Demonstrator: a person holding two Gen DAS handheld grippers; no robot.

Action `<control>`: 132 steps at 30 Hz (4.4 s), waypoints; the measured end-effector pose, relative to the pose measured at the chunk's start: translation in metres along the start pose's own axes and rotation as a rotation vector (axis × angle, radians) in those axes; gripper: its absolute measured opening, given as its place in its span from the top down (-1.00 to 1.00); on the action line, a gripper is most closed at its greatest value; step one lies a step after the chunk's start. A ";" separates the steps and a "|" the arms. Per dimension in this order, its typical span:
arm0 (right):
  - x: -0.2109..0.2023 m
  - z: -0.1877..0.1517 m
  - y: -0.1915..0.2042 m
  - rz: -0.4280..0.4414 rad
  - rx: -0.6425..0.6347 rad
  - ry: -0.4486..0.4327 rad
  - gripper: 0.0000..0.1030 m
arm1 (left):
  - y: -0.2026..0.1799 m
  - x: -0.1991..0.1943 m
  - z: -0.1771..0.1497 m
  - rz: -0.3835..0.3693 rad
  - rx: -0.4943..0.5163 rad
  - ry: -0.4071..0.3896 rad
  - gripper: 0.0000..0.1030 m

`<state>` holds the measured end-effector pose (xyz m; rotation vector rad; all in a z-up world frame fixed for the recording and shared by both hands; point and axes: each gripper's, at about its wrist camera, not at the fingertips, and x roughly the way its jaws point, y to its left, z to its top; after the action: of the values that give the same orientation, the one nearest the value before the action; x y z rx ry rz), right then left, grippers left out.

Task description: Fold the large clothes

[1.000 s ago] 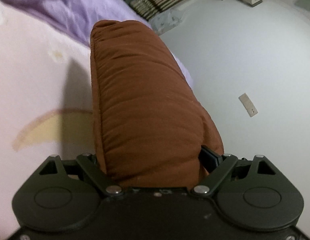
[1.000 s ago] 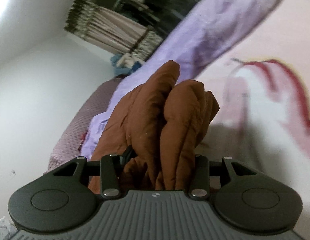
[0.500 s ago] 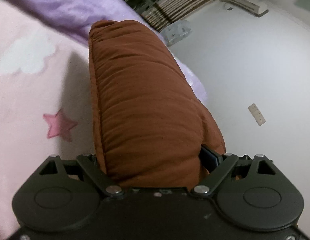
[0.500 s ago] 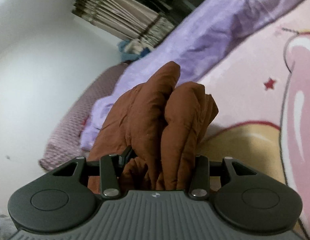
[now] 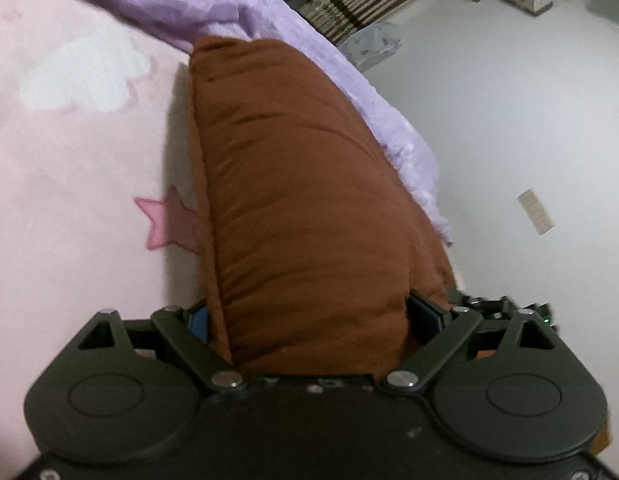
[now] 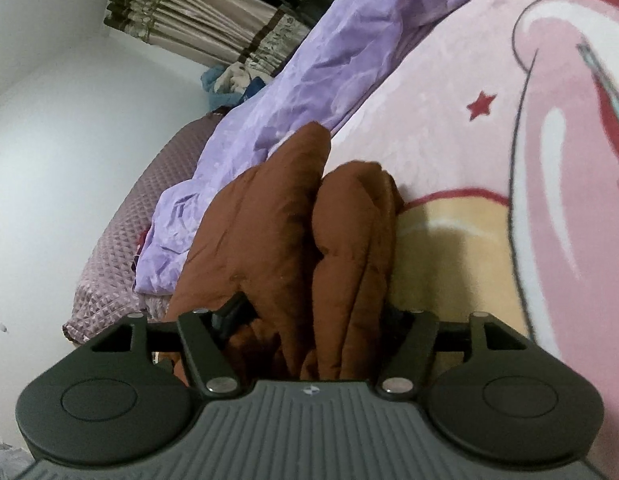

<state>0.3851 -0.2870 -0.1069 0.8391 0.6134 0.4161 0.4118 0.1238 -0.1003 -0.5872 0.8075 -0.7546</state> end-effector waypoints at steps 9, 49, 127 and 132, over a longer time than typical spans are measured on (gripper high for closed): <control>-0.063 0.000 0.056 -0.159 -0.146 -0.156 -0.49 | -0.062 -0.072 -0.019 0.234 0.154 -0.212 -0.77; -0.047 -0.138 0.155 -0.550 -0.650 -0.238 0.47 | -0.150 -0.008 -0.129 0.560 0.377 -0.243 -0.77; -0.150 -0.204 0.217 -0.651 -0.642 -0.251 -0.34 | -0.230 -0.117 -0.202 0.723 0.359 -0.274 -0.81; -0.180 -0.235 0.219 -0.684 -0.612 -0.244 -0.37 | -0.247 -0.146 -0.247 0.756 0.366 -0.268 -0.82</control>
<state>0.0740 -0.1251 0.0055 0.0644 0.4690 -0.1304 0.0545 0.0457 -0.0025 -0.0253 0.5567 -0.1094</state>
